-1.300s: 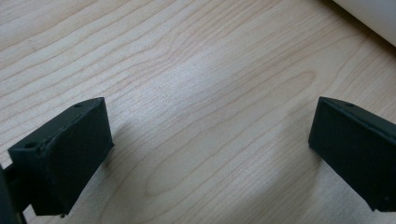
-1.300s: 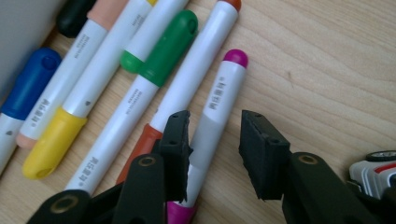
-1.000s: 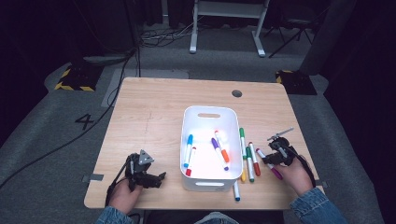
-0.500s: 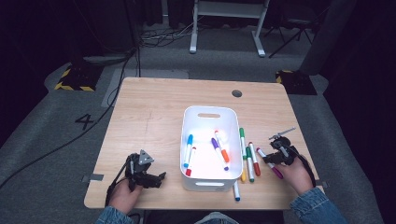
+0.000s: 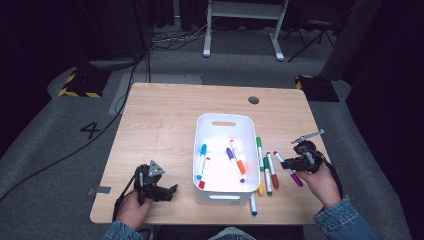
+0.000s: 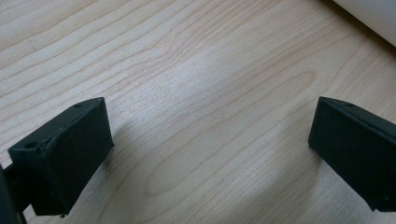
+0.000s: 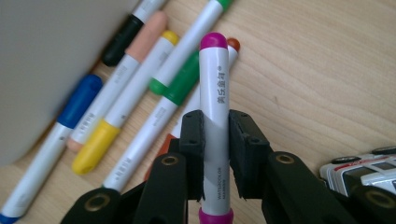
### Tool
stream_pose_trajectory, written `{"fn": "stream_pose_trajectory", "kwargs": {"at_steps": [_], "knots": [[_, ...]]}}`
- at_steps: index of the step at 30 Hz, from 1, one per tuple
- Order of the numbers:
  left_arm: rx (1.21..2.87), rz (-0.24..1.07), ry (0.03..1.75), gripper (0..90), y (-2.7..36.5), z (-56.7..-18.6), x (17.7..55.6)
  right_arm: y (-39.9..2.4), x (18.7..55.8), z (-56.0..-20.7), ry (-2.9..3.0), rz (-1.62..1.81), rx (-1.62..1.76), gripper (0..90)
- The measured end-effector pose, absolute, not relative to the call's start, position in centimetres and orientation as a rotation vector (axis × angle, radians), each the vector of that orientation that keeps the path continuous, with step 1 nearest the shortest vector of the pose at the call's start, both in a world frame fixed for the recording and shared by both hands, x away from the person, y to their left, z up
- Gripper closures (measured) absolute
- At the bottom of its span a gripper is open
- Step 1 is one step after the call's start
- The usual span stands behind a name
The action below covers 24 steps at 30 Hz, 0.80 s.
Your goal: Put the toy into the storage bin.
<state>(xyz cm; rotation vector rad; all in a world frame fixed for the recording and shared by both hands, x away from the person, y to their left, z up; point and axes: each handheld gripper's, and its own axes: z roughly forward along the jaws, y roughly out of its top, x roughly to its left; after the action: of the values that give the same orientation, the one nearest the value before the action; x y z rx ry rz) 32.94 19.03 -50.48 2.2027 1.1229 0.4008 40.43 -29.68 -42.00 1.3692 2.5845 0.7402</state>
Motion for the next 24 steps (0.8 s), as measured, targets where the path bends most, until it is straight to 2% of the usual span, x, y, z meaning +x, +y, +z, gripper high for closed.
{"fn": "stream_pose_trajectory", "kwargs": {"at_steps": [24], "knots": [[2.201,0.401,1.124,0.0,19.0,-50.5,32.9,-27.1,37.7,-34.9,2.616,1.091,1.178,76.7]]}}
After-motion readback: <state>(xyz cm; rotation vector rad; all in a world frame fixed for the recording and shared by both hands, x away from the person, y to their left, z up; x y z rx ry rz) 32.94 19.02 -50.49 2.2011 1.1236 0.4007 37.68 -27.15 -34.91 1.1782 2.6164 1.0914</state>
